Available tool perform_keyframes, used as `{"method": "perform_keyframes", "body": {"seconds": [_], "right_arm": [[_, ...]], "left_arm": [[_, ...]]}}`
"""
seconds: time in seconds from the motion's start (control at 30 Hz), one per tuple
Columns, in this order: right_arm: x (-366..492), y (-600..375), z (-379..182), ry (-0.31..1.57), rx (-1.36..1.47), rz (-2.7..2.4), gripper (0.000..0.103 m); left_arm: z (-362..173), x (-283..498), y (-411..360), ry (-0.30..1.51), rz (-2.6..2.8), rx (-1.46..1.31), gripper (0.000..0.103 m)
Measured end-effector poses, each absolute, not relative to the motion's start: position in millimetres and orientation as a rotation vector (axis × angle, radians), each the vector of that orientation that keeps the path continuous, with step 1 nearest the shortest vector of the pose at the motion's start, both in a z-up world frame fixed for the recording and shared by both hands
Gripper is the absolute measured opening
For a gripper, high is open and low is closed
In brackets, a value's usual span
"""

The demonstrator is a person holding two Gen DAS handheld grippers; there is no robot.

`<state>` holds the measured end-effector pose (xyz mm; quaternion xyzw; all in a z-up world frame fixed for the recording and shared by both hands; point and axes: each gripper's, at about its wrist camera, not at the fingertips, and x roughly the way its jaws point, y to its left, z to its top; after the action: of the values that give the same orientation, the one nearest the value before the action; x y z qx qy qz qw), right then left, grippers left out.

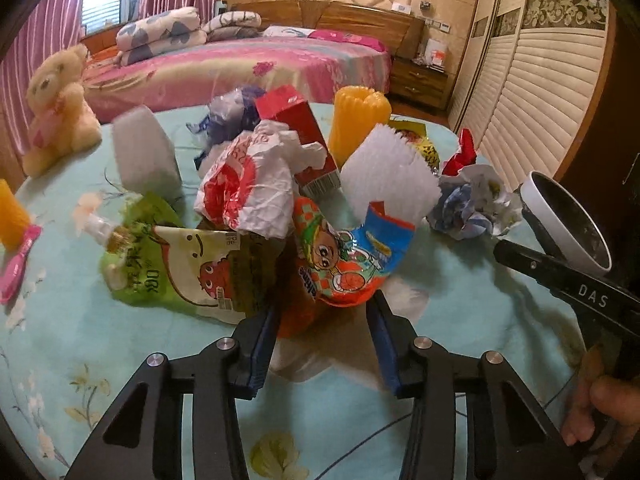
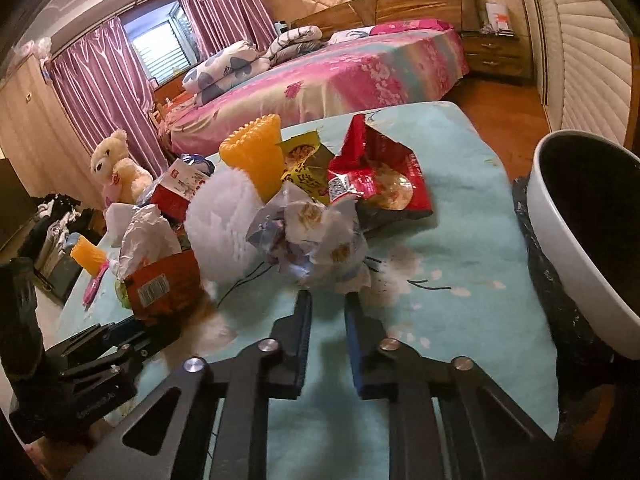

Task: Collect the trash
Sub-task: 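Move both tools forward and down toward the trash pile, then grasp the cartoon snack wrapper with the left tool while the right tool grasps crumpled white paper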

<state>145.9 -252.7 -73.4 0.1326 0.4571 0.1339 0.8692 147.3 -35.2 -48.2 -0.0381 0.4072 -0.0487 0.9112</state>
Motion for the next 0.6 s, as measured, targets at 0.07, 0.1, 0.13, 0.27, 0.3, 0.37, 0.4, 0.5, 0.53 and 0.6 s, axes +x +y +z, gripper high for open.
{"method": "perform_keyframes", "body": {"seconds": [0.07, 0.1, 0.13, 0.27, 0.3, 0.37, 0.4, 0.5, 0.53, 0.6], "right_arm": [[142.2, -255.0, -72.9, 0.954, 0.278, 0.278, 0.003], [141.2, -255.8, -73.2, 0.955, 0.282, 0.280, 0.003], [141.6, -256.4, -73.2, 0.961, 0.287, 0.282, 0.003], [142.6, -265.1, -73.4, 0.989, 0.342, 0.276, 0.019], [144.7, -266.4, -73.3, 0.991, 0.345, 0.276, 0.037], [148.8, -262.8, -70.9, 0.986, 0.340, 0.276, 0.055], [151.3, -261.0, -69.4, 0.980, 0.334, 0.279, 0.055], [161.9, -254.2, -67.6, 0.970, 0.314, 0.276, 0.055], [167.3, -252.9, -68.6, 0.967, 0.314, 0.272, 0.055], [174.5, -250.9, -70.9, 0.970, 0.313, 0.267, 0.038]], "left_arm": [[-44.5, 146.3, -39.8, 0.823, -0.095, -0.059, 0.045], [-43.5, 146.5, -42.6, 0.818, -0.085, -0.046, 0.048], [-42.0, 144.6, -44.3, 0.808, -0.075, -0.031, 0.052], [-46.1, 149.8, -54.4, 0.798, -0.053, 0.022, 0.060], [-47.6, 154.8, -55.2, 0.805, -0.060, 0.019, 0.060], [-48.9, 160.0, -58.6, 0.811, -0.076, 0.016, 0.057], [-48.5, 162.2, -60.0, 0.812, -0.080, 0.019, 0.048], [-51.5, 163.8, -61.7, 0.838, -0.113, 0.010, 0.027], [-51.8, 163.7, -60.8, 0.839, -0.121, 0.000, 0.025], [-48.8, 162.0, -56.9, 0.829, -0.136, -0.013, 0.021]]}}
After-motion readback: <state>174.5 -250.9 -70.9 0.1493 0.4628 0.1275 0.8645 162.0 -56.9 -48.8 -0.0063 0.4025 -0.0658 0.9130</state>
